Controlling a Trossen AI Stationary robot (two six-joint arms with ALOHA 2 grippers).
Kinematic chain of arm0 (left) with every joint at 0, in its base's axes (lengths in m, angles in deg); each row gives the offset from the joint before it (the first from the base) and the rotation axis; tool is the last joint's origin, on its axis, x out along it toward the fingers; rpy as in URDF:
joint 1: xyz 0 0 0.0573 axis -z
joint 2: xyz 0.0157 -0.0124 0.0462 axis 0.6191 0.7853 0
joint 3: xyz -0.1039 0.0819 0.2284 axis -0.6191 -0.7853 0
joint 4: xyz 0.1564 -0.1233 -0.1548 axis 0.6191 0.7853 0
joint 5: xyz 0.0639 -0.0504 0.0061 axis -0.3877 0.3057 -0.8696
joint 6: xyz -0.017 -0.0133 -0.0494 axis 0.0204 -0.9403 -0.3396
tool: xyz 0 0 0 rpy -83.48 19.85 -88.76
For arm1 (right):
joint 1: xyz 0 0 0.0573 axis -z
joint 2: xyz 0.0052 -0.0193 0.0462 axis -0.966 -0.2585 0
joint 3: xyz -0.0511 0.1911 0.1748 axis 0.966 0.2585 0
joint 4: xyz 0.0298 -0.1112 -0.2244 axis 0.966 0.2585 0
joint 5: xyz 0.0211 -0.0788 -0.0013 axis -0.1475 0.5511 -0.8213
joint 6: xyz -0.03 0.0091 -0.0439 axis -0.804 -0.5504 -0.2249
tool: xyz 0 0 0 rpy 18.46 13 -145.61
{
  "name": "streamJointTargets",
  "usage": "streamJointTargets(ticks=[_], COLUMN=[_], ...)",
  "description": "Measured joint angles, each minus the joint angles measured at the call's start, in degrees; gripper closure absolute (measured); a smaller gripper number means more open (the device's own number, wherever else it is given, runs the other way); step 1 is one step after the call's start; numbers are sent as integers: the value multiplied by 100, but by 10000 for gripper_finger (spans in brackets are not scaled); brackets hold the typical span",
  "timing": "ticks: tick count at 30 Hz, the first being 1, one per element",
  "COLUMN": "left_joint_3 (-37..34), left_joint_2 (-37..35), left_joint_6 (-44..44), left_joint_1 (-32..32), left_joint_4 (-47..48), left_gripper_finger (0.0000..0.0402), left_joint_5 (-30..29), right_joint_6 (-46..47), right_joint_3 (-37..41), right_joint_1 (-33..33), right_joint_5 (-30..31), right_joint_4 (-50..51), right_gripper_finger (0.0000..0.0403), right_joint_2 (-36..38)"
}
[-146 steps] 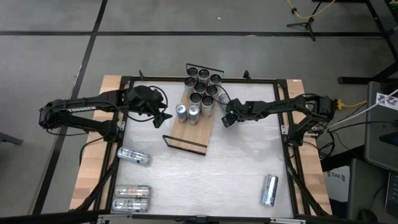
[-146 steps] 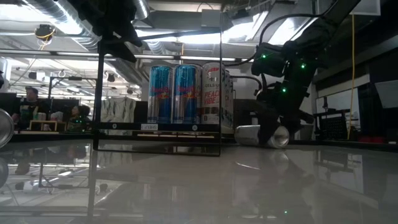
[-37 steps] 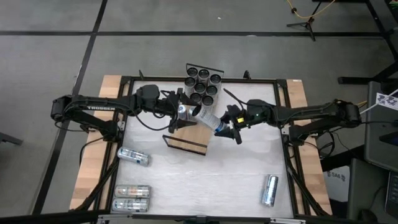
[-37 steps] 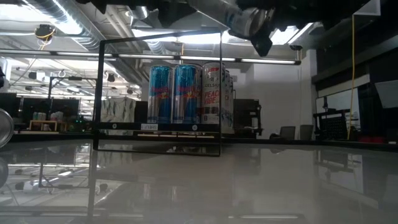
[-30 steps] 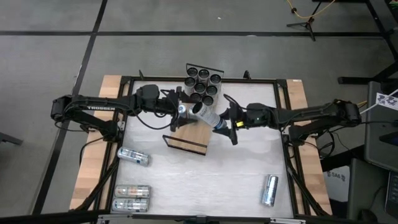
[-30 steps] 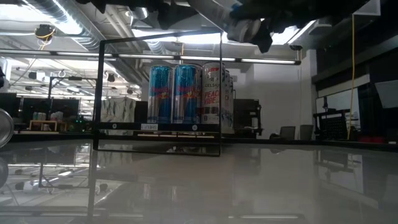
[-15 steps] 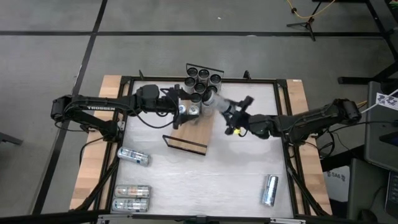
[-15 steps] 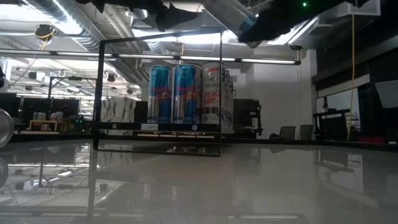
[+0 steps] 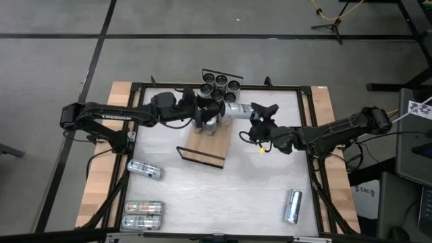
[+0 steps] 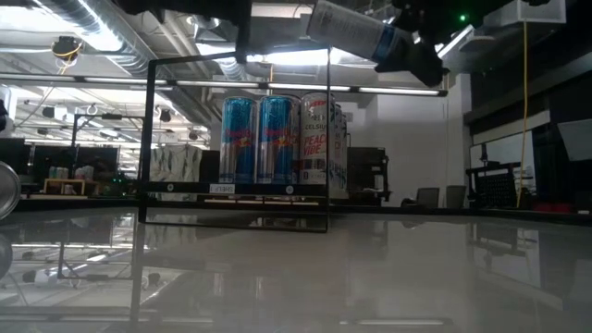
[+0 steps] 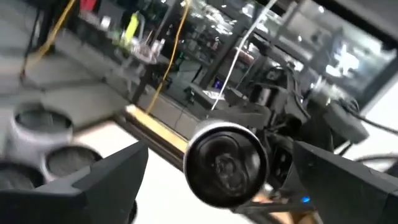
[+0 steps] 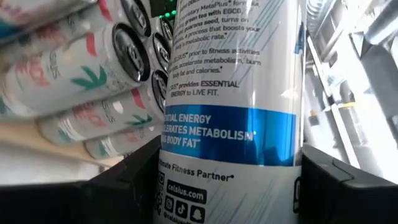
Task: Place canned beverage on shelf
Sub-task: Put the top right blue soda can on the shelf
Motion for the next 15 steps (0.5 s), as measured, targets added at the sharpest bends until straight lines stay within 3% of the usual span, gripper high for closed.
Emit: streamJointTargets(ticks=[7,15], left_joint_3=[0,0], left_joint_2=[216,203], left_joint_6=[-2218,-3007], left_joint_1=[0,-4], left_joint_4=[-20,-5], left_gripper_finger=[7,7], left_joint_5=[97,109], right_joint_6=[-702,-711], right_joint_3=[0,0], right_joint_1=[0,4], right_joint_5=[2,1], right_joint_4=[-2,-15], right_gripper_finger=[148,148], right_joint_2=[0,0])
